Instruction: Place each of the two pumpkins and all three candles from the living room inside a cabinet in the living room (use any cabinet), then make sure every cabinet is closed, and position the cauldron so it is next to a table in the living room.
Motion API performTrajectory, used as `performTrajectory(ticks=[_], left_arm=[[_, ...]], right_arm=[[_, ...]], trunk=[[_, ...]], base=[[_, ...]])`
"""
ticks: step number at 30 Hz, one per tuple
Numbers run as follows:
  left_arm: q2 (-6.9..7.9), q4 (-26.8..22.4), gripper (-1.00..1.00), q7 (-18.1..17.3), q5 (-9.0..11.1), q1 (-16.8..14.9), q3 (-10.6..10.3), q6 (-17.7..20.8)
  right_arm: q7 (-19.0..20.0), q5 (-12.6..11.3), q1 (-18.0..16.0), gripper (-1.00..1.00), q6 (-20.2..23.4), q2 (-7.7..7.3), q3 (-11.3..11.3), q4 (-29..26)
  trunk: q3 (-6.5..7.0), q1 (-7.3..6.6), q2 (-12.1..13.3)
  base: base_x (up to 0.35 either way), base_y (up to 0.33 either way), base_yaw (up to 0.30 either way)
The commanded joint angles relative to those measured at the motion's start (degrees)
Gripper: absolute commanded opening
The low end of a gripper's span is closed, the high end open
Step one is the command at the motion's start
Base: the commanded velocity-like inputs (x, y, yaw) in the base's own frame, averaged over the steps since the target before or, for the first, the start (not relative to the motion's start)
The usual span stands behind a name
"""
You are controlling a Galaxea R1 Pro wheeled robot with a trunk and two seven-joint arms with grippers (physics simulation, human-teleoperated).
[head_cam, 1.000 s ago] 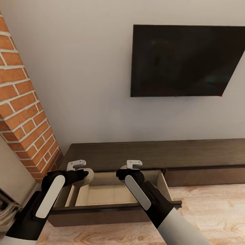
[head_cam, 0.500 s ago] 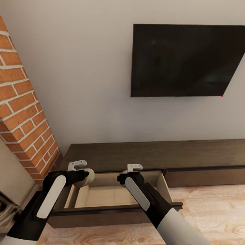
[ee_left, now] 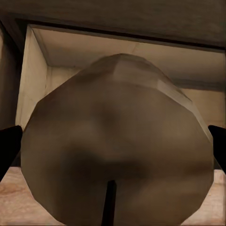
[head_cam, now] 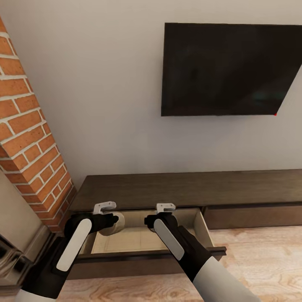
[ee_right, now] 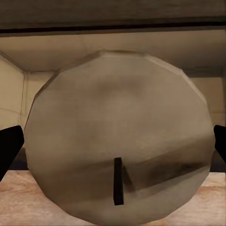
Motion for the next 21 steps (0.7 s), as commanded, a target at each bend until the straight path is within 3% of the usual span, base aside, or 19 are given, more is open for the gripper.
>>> performTrajectory(ticks=[1,4,15,21], left_arm=[[-0.16,0.17,-1.00,0.66,0.21,-0.06,-0.14,0.11],[-0.32,0.33,-1.00,0.71,0.18,-0.06,-0.21,0.07],[-0.38,0.39,-1.00,0.70,-0.07,-0.06,-2.06,-0.04],[-0.38,0.39,-1.00,0.64,0.06,-0.06,-2.22,-0.35]], right_arm=[[-0.56,-0.43,-0.18,-1.00,-0.13,0.17,0.14,0.97],[0.56,-0.37,-0.36,-1.00,-0.37,0.24,0.16,3.37],[2.74,-0.31,-0.43,-1.00,-0.79,0.24,0.17,4.61],[2.80,-0.07,-0.43,-1.00,-0.96,0.24,0.21,4.54]], trunk=[[-0.23,0.22,-0.45],[-0.77,0.88,-1.65],[-0.77,0.88,-1.65],[-1.85,2.20,-4.06]], base=[[0.000,0.000,0.000],[0.000,0.000,0.000],[0.000,0.000,0.000],[0.000,0.000,0.000]])
